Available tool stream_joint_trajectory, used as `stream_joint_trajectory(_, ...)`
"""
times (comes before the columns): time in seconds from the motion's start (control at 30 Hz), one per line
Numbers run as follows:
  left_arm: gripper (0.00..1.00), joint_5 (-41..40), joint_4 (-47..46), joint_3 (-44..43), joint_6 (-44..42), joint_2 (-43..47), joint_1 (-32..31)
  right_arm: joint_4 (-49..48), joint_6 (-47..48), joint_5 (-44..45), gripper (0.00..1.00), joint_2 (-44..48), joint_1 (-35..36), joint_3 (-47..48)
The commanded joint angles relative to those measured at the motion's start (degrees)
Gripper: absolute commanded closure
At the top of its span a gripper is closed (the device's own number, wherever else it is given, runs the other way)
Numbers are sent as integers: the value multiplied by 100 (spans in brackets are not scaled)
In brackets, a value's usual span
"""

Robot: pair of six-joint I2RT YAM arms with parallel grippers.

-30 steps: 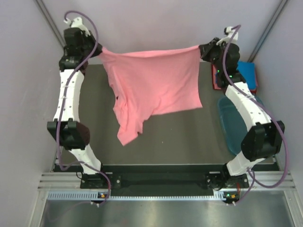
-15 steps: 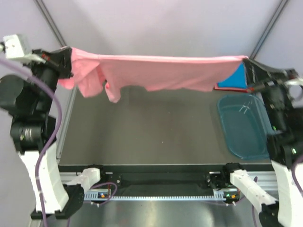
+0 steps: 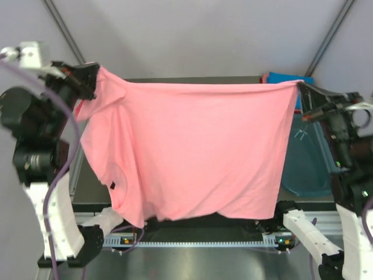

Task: Fold and stack the t-shirts
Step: Flatten the tshirt out

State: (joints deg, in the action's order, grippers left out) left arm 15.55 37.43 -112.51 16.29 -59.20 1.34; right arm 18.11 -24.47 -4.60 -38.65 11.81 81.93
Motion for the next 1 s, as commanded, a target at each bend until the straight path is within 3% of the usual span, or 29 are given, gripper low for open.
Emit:
stream_joint_trajectory(0.0, 100, 176, -332, 562, -337, -1136, 15, -525, 232, 284, 100, -905, -56, -632)
stream_joint_trajectory(0.23, 100, -52, -1666, 2380, -803, -2367, 6, -2484, 258, 398, 100, -2627, -91, -1908)
stream_joint_trajectory(0.37, 100, 44, -2415, 2427, -987, -3813, 6, -3672, 66, 364, 100, -4024, -240, -1927)
stream_joint_trajectory(0.53, 100, 220, -2557, 1314, -1067, -5600, 6, -4359, -128, 74, 100, -6221, -320, -911)
stream_joint_trajectory(0.67, 100, -25, -2442, 240, -1120, -7031, 6, -4097, -356, -76, 100, -7863, -364, 321)
stream_joint_trajectory(0.8, 100, -193, -2460, -736, -1032, -7913, 15, -3842, -523, -50, 100, -8816, -390, 1612)
stream_joint_trajectory(0.87, 90, -289, -2451, -1211, -901, -8265, 6, -3789, -646, 38, 97, -9080, -425, 1913)
stream_joint_trajectory(0.97, 76, -561, -2355, -1519, -681, -8301, 15, -3535, -743, 30, 85, -9423, -487, 2405)
